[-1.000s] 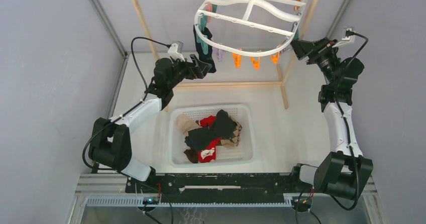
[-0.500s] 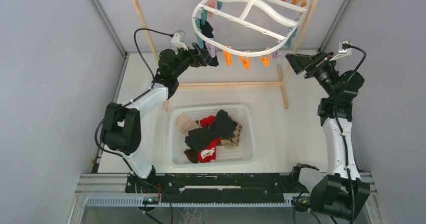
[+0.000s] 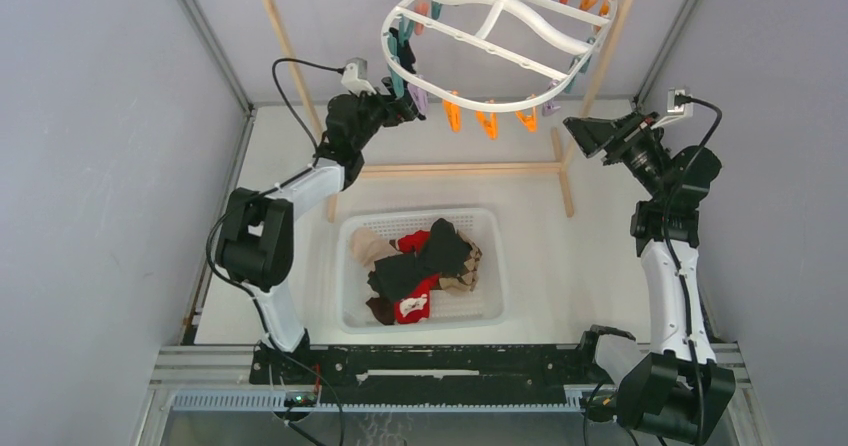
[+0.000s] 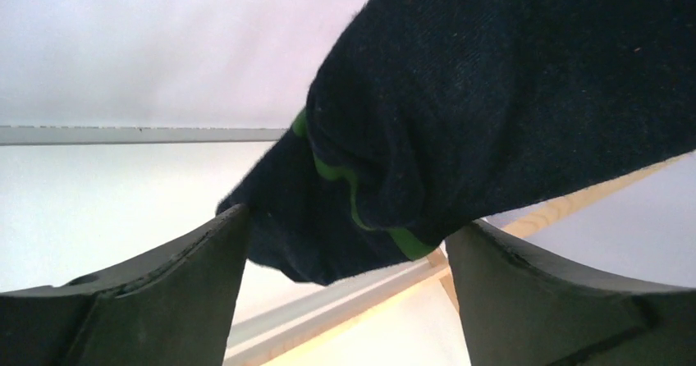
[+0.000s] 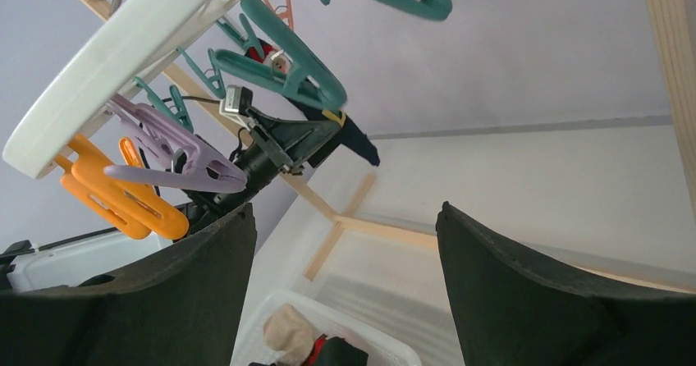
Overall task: Remove the socks clipped to the hanger
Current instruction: Remove the sock from the hanger.
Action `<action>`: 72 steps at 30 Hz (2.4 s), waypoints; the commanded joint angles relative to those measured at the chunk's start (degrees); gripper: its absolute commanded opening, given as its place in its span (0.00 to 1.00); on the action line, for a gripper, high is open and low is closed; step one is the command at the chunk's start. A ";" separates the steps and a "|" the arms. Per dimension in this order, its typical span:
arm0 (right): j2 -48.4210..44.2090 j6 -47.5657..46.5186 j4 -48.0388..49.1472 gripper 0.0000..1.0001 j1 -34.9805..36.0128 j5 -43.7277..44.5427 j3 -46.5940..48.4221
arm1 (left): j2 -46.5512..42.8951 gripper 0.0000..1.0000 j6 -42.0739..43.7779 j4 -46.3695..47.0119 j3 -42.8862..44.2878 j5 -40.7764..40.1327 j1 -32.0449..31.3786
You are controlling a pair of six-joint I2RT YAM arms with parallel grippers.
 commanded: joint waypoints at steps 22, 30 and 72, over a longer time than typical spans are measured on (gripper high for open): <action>-4.20 -0.72 0.13 0.86 1.91 -1.76 -4.16 | -4.38 0.00 1.30 -4.60 4.24 2.48 -0.44; -5.43 -1.97 -1.72 0.86 4.67 -0.68 -5.26 | -13.54 0.00 3.55 -15.52 -1.00 0.85 -0.40; -16.34 -5.70 -14.18 0.86 8.58 3.99 -4.55 | -49.33 0.00 5.32 -33.29 -17.61 -0.39 -0.82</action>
